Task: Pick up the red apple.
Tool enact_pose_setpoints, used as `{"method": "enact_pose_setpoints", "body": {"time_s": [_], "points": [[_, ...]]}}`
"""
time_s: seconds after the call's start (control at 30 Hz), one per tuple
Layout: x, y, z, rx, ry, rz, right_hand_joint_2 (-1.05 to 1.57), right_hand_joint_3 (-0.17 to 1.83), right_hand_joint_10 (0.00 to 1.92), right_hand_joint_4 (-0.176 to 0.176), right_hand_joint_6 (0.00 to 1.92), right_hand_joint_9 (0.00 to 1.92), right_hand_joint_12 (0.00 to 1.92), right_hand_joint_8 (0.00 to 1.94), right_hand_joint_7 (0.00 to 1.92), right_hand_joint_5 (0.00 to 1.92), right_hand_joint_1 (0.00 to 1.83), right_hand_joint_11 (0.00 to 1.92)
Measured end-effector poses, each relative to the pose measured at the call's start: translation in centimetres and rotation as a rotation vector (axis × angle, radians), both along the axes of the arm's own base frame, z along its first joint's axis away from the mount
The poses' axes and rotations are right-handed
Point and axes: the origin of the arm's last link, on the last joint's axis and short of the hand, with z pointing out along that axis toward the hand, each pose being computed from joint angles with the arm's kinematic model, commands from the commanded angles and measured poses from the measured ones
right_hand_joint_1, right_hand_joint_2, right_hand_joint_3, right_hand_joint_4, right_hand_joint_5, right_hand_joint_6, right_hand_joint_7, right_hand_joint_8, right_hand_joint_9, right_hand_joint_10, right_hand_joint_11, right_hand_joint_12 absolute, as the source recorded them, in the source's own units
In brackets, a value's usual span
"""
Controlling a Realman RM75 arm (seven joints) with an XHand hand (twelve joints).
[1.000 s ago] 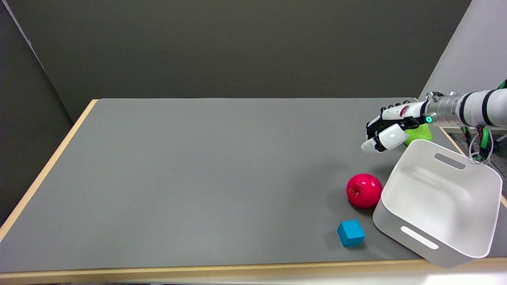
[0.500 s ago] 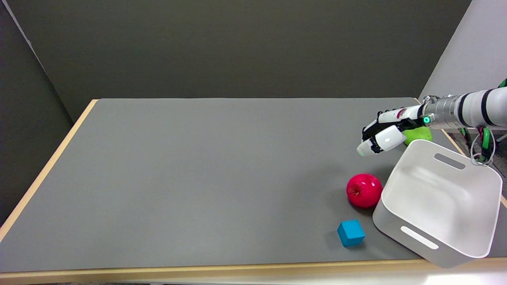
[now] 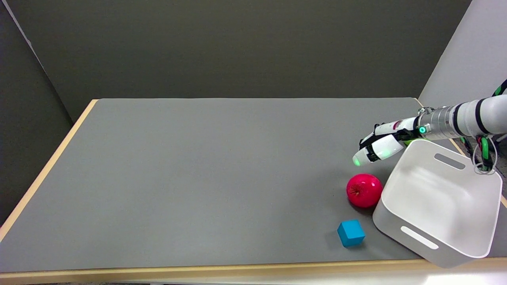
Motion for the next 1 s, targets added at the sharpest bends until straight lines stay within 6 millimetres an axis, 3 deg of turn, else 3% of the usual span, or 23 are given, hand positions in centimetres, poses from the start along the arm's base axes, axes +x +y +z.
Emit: {"method": "enact_pose_setpoints", "body": {"time_s": [0.2, 0.3, 1.0], "points": [[-0.6, 0.2, -0.2, -0.003, -0.010, -0.020, 0.52, 0.88, 0.78, 0.006, 0.60, 0.17, 1.28, 0.49, 0.36, 0.32, 0.17, 0.11], [-0.8, 0.2, -0.3, -0.003, -0.014, -0.029, 0.59, 0.78, 0.80, 0.003, 0.56, 0.15, 1.31, 0.44, 0.37, 0.32, 0.21, 0.10], [-2.1, 0.2, -0.9, 0.006, -0.016, -0.046, 0.57, 0.78, 0.79, -0.001, 0.50, 0.13, 1.31, 0.42, 0.33, 0.27, 0.27, 0.10]]}}
